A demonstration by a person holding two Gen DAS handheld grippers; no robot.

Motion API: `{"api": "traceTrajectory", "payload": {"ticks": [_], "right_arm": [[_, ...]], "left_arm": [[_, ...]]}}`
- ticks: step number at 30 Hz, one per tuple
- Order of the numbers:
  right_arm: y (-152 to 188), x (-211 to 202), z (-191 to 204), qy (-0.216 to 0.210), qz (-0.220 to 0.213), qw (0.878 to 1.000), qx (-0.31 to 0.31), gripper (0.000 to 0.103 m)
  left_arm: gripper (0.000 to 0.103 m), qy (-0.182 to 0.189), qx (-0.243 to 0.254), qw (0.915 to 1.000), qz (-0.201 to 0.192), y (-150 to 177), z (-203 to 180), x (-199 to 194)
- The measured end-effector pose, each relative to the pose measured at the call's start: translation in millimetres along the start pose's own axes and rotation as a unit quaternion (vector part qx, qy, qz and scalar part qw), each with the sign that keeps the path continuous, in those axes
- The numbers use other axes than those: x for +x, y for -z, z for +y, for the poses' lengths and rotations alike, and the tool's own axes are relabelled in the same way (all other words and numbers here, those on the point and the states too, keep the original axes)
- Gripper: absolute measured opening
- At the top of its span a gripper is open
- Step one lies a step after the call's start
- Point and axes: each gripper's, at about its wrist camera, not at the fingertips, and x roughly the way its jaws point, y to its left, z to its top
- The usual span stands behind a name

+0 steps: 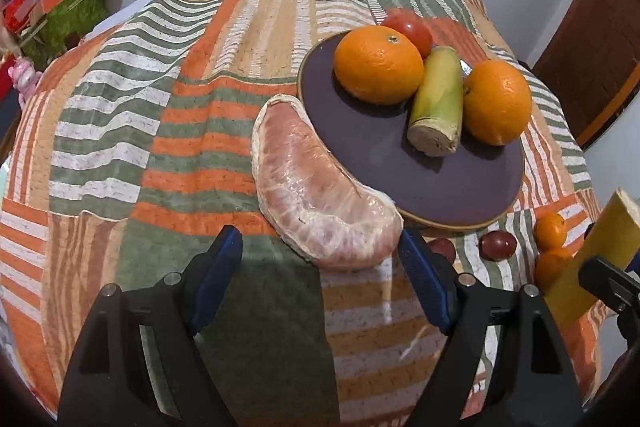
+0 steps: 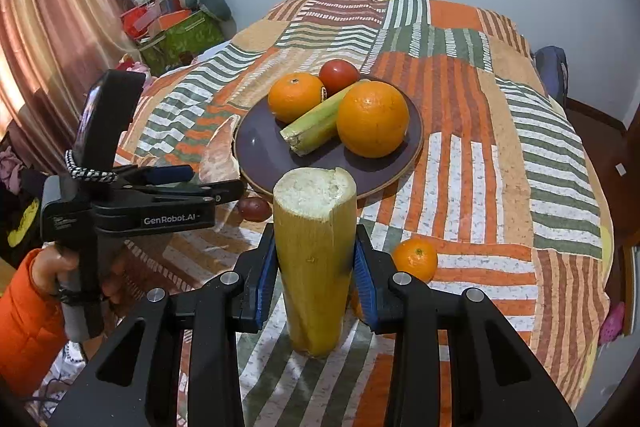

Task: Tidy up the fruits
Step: 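Lift the yellow cylinder with the right tool while the left tool grasps the pink pomelo segment, then carry the pomelo segment and yellow cylinder over the dark plate with both tools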

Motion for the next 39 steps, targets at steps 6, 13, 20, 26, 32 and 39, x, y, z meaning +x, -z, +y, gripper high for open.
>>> {"api": "traceTrajectory", "payload": {"ticks": [6,13,20,26,32,39], "right_arm": [[-1.0,-3.7,-3.7,0.004,-0.006,1.000,0.004,0.032],[-3.3,-8.6,-6.4,0.006,-0.014,1.000,0.009,0.032],[-5.2,-8.5,-8.7,0.005,-0.014,1.000,0.012,0.032],[-6.9,-7.3,-10.1,0.002,-0.014,1.000,0.011,0.032],[-5.7,-2.5,-12.3,-0.004,-0.012,1.000,0.015,0.032],[-8.9,-0.8,-12.7,-0.005,-0.013,1.000,0.016,0.032]], "left_arm": [[0.072,-0.003,0.016,0.9997,-0.015,11.5,5.1,-9.1],[0.071,-0.019,0.005,0.9998,-0.009,27.2,40.9,-24.4],[0.070,0.012,0.018,0.9997,-0.011,20.3,35.1,-35.8],[0.064,0.011,0.007,0.9998,-0.015,-6.2,29.8,-18.6],[0.050,0.021,-0.003,0.9998,-0.001,-23.9,30.8,3.8],[0.047,0.038,-0.021,0.9990,-0.005,-30.4,39.4,7.9]]}}
